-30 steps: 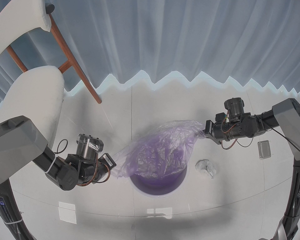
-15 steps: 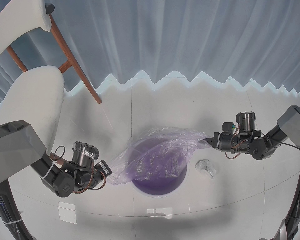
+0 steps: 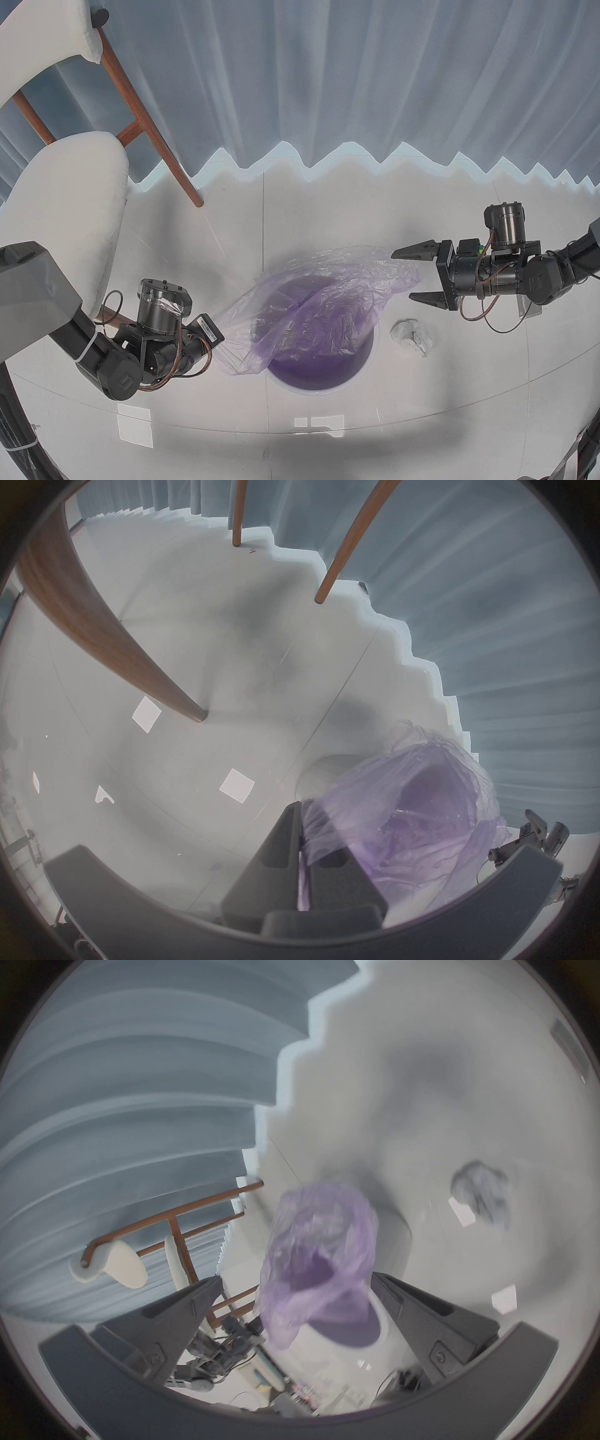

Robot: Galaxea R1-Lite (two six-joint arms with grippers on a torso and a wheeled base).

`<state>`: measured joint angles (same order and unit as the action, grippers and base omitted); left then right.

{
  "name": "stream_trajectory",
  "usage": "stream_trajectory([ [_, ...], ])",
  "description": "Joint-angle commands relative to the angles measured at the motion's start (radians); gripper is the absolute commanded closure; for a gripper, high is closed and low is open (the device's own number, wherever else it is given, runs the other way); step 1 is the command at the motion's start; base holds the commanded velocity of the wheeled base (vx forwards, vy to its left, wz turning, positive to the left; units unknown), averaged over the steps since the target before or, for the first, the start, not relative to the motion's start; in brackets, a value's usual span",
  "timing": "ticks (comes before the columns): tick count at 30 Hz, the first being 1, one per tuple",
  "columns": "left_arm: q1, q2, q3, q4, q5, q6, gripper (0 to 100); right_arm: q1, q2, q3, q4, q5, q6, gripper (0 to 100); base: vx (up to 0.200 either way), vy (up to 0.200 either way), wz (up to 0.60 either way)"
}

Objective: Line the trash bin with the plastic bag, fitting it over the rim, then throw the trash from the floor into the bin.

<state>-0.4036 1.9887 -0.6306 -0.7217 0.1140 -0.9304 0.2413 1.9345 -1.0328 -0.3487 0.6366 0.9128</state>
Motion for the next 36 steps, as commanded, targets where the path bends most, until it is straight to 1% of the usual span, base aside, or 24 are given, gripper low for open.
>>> stream_trajectory([
  [1, -0.011, -0.030, 0.017, -0.010, 0.001, 0.001, 100, 0.116, -0.127, -0.038, 0.157, -0.066, 0.103, 0, 0.000, 0.000, 0.00],
  [2, -0.012, -0.028, 0.019, -0.010, 0.001, 0.001, 100, 0.151, -0.114, -0.035, 0.157, -0.126, 0.121, 0, 0.000, 0.000, 0.00],
  [4, -0.012, -0.030, 0.020, -0.010, 0.001, -0.001, 100, 0.181, -0.080, -0.039, 0.157, -0.192, 0.143, 0, 0.000, 0.000, 0.00],
  [6, -0.015, -0.030, 0.022, -0.010, 0.001, -0.001, 100, 0.205, -0.054, -0.052, 0.157, -0.229, 0.170, 0, 0.000, 0.000, 0.00],
  [11, -0.018, -0.030, 0.032, -0.010, 0.001, 0.001, 100, 0.240, 0.012, -0.107, 0.159, -0.241, 0.285, 0, 0.000, 0.000, 0.00],
  [13, -0.020, -0.030, 0.037, -0.010, 0.001, 0.001, 100, 0.245, 0.047, -0.133, 0.159, -0.244, 0.308, 0, 0.000, 0.000, 0.00],
  [16, -0.020, -0.039, 0.040, -0.024, 0.001, 0.002, 100, 0.257, 0.086, -0.170, 0.160, -0.273, 0.331, 0, 0.000, 0.000, 0.00],
  [17, -0.020, -0.039, 0.040, -0.024, 0.001, 0.002, 100, 0.257, 0.086, -0.170, 0.160, -0.273, 0.331, 0, 0.000, 0.000, 0.00],
  [19, -0.021, -0.061, 0.046, -0.036, -0.001, 0.004, 100, 0.265, 0.110, -0.197, 0.163, -0.298, 0.365, 0, 0.000, 0.000, 0.00],
  [24, -0.032, -0.071, 0.054, -0.036, -0.001, 0.005, 100, 0.276, 0.141, -0.239, 0.169, -0.311, 0.399, 0, 0.000, 0.000, 0.00],
  [25, -0.035, -0.071, 0.058, -0.036, -0.001, 0.007, 100, 0.276, 0.149, -0.251, 0.172, -0.313, 0.414, 100, 0.000, 0.000, 0.00],
  [27, -0.040, -0.071, 0.060, -0.036, -0.001, 0.007, 100, 0.277, 0.149, -0.254, 0.180, -0.311, 0.422, 100, 0.000, 0.000, 0.00],
  [30, -0.047, -0.073, 0.072, -0.036, -0.001, 0.007, 100, 0.280, 0.141, -0.251, 0.240, -0.311, 0.426, 100, 0.000, 0.000, 0.00],
  [31, -0.047, -0.073, 0.072, -0.036, -0.001, 0.007, 100, 0.280, 0.141, -0.251, 0.240, -0.311, 0.426, 100, 0.000, 0.000, 0.00],
  [32, -0.047, -0.076, 0.080, -0.036, -0.001, 0.012, 100, 0.288, 0.126, -0.247, 0.295, -0.311, 0.429, 100, 0.000, 0.000, 0.00],
  [33, -0.047, -0.076, 0.081, -0.036, -0.001, 0.012, 100, 0.289, 0.124, -0.247, 0.298, -0.311, 0.429, 100, 0.000, 0.000, 0.00],
  [34, -0.044, -0.082, 0.086, -0.036, -0.001, 0.010, 100, 0.314, 0.095, -0.230, 0.356, -0.311, 0.429, 100, 0.000, 0.000, 0.00],
  [36, -0.041, -0.082, 0.088, -0.036, -0.002, 0.010, 100, 0.326, 0.070, -0.199, 0.401, -0.311, 0.428, 100, 0.000, 0.000, 0.00],
])
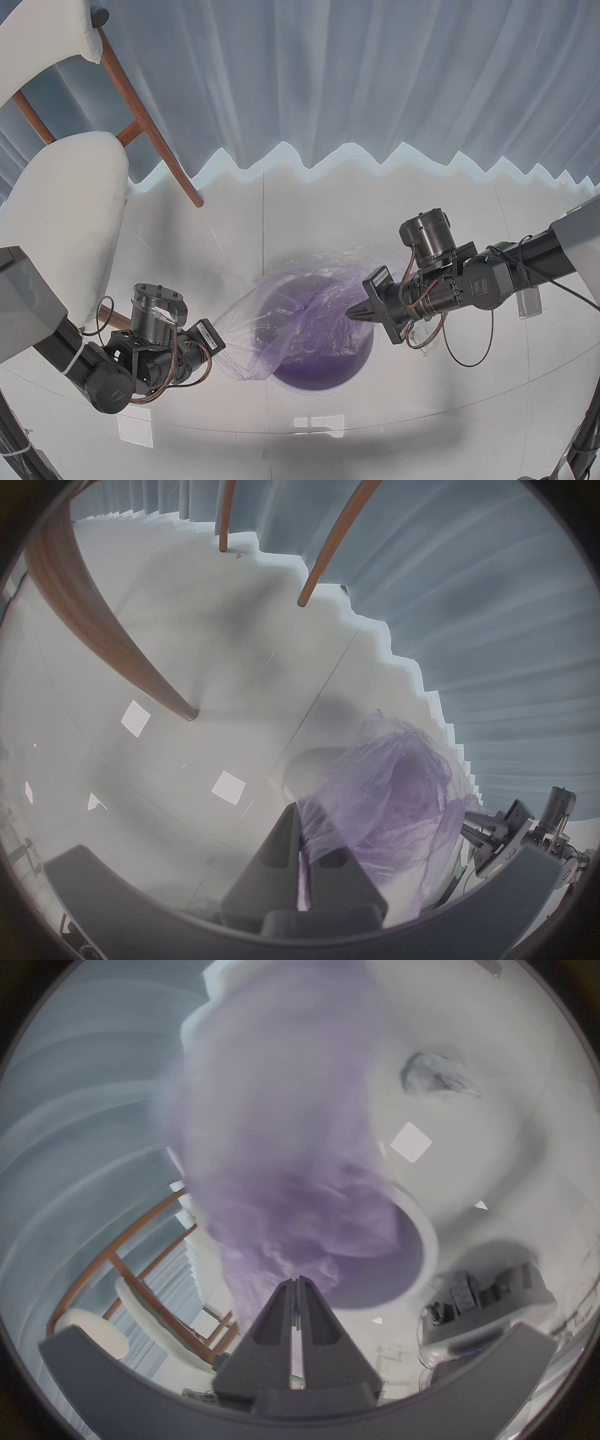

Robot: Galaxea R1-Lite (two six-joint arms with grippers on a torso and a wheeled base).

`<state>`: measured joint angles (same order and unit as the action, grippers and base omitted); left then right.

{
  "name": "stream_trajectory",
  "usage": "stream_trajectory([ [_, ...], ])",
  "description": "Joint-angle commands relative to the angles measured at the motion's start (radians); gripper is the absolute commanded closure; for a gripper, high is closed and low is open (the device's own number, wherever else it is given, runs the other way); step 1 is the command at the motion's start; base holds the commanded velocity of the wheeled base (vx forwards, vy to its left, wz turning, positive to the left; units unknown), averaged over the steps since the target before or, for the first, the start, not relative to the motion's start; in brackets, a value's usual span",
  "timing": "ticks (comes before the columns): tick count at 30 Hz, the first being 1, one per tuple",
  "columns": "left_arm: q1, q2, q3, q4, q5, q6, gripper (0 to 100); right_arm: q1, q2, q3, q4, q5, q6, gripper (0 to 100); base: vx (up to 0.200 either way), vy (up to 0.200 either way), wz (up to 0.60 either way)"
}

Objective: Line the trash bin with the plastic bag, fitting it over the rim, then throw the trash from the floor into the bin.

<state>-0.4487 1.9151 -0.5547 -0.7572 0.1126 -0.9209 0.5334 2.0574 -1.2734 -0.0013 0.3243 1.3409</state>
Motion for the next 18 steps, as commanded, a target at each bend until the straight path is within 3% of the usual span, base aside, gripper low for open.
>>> stream_trajectory([
  [1, 0.004, -0.007, 0.013, -0.001, 0.001, 0.002, 100, 0.039, -0.076, 0.069, 0.064, -0.001, -0.005, 100, 0.000, 0.000, 0.00],
  [6, 0.002, -0.005, 0.013, -0.001, -0.001, 0.002, 100, 0.040, -0.118, 0.143, 0.050, -0.005, -0.063, 100, 0.000, 0.000, 0.00],
  [12, -0.004, -0.004, 0.013, -0.002, 0.001, 0.002, 100, 0.048, -0.134, 0.066, -0.031, -0.010, -0.190, 100, 0.000, 0.000, 0.00],
  [13, -0.004, -0.004, 0.013, -0.002, 0.001, 0.002, 100, 0.053, -0.126, 0.046, -0.031, -0.011, -0.193, 0, 0.000, 0.000, 0.00],
  [17, -0.004, -0.007, 0.013, -0.001, 0.001, 0.002, 100, 0.057, -0.068, -0.034, -0.023, -0.036, -0.187, 0, 0.000, 0.000, 0.00],
  [18, -0.004, -0.007, 0.013, -0.002, 0.002, -0.001, 100, 0.059, -0.014, -0.086, 0.006, -0.080, -0.187, 0, 0.000, 0.000, 0.00],
])
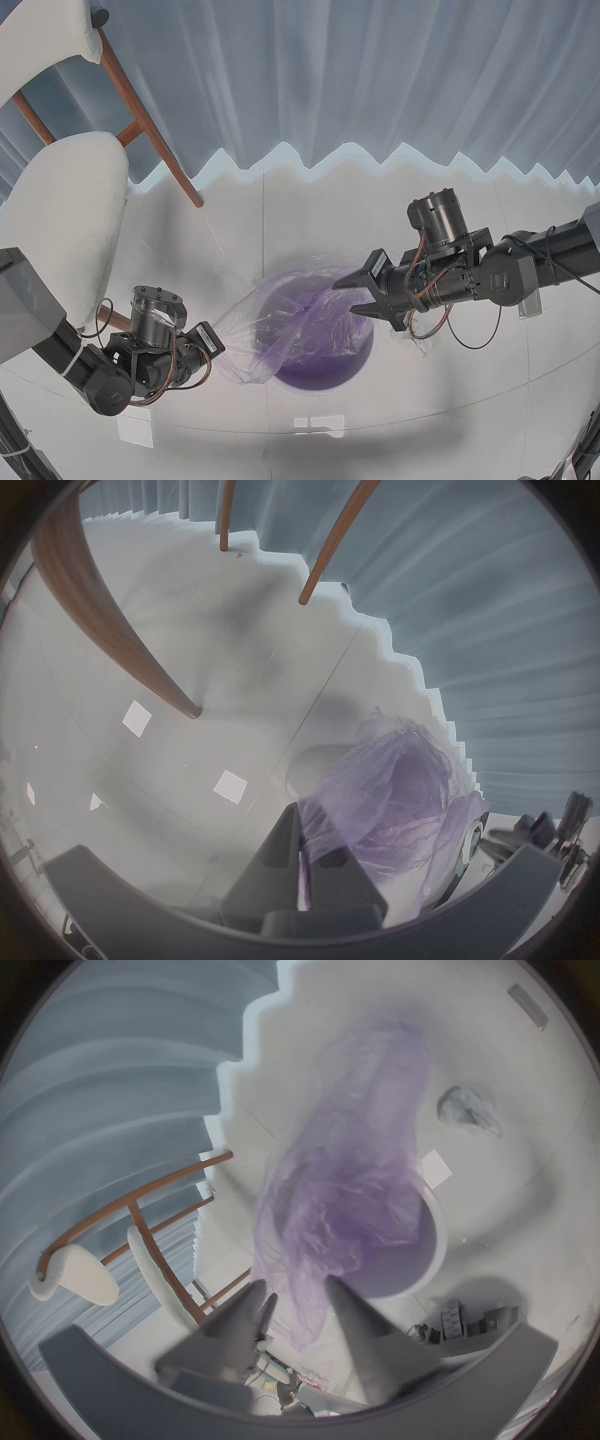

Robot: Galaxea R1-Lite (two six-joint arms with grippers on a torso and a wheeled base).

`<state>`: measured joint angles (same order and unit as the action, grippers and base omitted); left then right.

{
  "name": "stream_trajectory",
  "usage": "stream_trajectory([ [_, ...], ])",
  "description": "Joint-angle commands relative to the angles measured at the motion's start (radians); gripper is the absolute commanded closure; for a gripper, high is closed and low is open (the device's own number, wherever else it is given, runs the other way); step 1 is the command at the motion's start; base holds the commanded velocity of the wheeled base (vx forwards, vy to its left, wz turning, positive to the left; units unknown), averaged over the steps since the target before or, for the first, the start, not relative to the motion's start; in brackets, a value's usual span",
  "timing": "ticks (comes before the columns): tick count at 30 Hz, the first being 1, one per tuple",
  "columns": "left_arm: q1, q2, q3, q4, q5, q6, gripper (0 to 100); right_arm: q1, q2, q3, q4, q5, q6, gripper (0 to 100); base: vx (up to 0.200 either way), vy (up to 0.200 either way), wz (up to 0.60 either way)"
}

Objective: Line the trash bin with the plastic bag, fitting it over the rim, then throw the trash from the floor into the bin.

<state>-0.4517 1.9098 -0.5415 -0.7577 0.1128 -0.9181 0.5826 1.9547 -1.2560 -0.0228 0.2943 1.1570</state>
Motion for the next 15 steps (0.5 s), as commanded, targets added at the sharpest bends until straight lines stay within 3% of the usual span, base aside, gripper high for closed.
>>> stream_trajectory([
  [1, -0.001, -0.002, 0.002, 0.000, 0.002, -0.004, 100, 0.010, 0.092, -0.109, 0.032, -0.055, -0.003, 0, 0.000, 0.000, 0.00],
  [4, -0.001, -0.003, 0.000, 0.000, 0.002, -0.007, 100, 0.010, 0.202, -0.266, 0.144, -0.129, -0.002, 0, 0.000, 0.000, 0.00],
  [9, -0.001, -0.002, 0.000, -0.002, 0.002, -0.010, 100, 0.010, 0.299, -0.396, 0.218, -0.145, 0.021, 0, 0.000, 0.000, 0.00],
  [10, -0.001, -0.002, 0.000, -0.002, 0.002, -0.010, 100, 0.010, 0.314, -0.408, 0.221, -0.147, 0.030, 100, 0.000, 0.000, 0.00],
  [15, -0.001, 0.005, 0.000, -0.002, 0.002, -0.010, 100, 0.020, 0.329, -0.415, 0.222, -0.147, 0.036, 100, 0.000, 0.000, 0.00],
])
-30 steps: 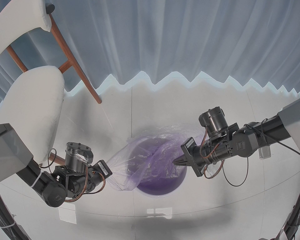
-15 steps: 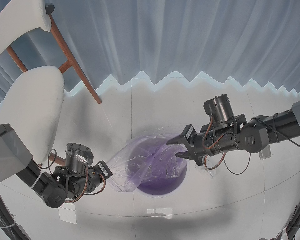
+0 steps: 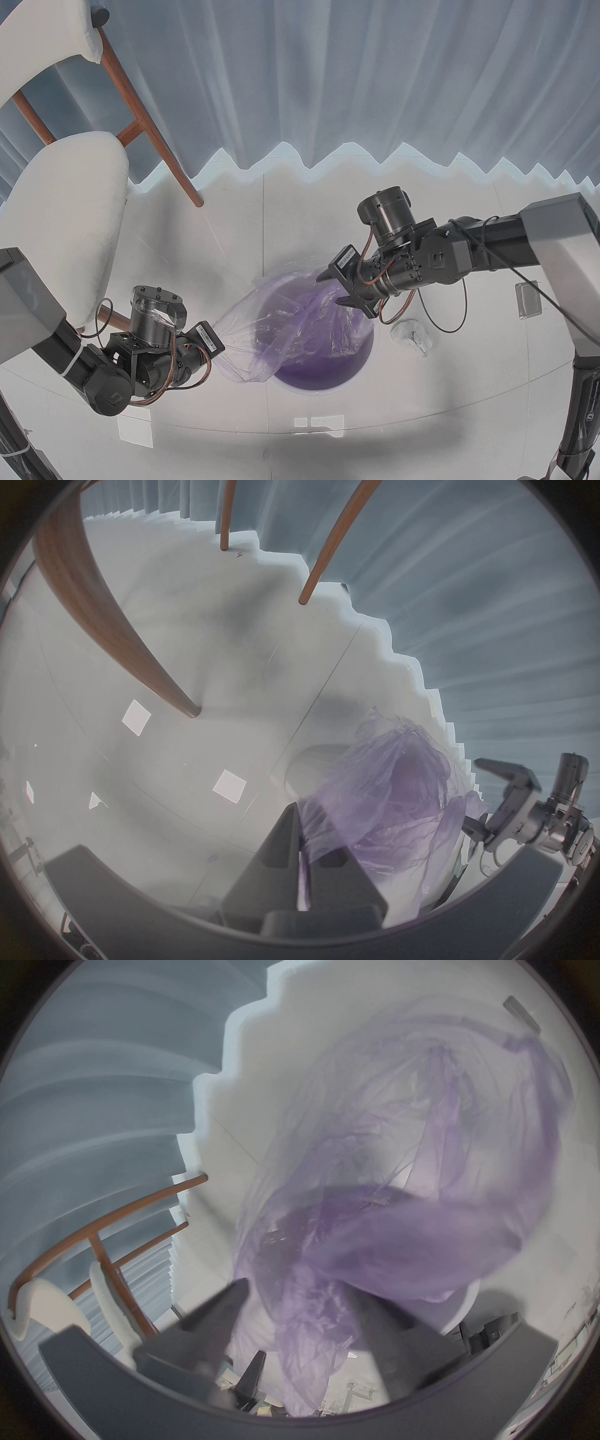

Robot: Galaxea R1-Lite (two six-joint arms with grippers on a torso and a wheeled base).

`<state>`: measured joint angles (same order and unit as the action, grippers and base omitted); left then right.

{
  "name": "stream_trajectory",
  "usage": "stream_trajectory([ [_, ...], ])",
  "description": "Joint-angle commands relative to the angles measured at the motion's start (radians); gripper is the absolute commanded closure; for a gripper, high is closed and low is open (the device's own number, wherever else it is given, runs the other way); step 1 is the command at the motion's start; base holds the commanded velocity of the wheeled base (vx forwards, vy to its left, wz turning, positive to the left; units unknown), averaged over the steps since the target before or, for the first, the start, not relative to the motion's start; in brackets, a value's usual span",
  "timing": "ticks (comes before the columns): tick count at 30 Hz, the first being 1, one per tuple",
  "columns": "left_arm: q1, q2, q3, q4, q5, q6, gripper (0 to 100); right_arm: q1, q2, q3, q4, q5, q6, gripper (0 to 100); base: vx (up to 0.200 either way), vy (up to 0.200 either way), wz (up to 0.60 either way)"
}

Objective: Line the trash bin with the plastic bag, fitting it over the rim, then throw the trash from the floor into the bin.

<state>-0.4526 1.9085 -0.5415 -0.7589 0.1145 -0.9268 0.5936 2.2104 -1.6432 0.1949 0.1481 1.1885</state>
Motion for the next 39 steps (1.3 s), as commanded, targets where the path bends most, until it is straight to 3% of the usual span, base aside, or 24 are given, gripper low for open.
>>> stream_trajectory([
  [1, 0.000, 0.007, -0.002, 0.000, 0.001, -0.001, 100, 0.022, 0.069, -0.018, 0.006, -0.001, 0.013, 100, 0.000, 0.000, 0.00],
  [5, 0.002, 0.006, -0.002, 0.000, 0.002, -0.001, 100, 0.032, 0.026, 0.039, 0.009, -0.012, 0.033, 100, 0.000, 0.000, 0.00],
  [15, 0.014, 0.009, -0.002, 0.000, 0.001, -0.001, 100, 0.041, -0.253, 0.441, -0.063, 0.028, 0.016, 100, 0.000, 0.000, 0.00],
  [18, 0.014, 0.023, 0.000, 0.000, 0.002, 0.008, 100, 0.043, -0.293, 0.615, -0.150, 0.041, -0.043, 100, 0.000, 0.000, 0.00],
  [26, 0.011, 0.076, -0.002, 0.001, 0.010, 0.014, 100, 0.043, -0.288, 0.876, -0.422, 0.033, -0.156, 100, 0.000, 0.000, 0.00],
  [32, 0.005, 0.152, -0.003, -0.005, 0.014, 0.056, 100, 0.037, -0.221, 0.974, -0.620, -0.015, -0.247, 100, 0.000, 0.000, 0.00],
  [39, 0.014, 0.219, 0.002, -0.083, 0.022, 0.106, 100, 0.038, -0.147, 1.020, -0.755, -0.047, -0.322, 100, 0.000, 0.000, 0.00],
])
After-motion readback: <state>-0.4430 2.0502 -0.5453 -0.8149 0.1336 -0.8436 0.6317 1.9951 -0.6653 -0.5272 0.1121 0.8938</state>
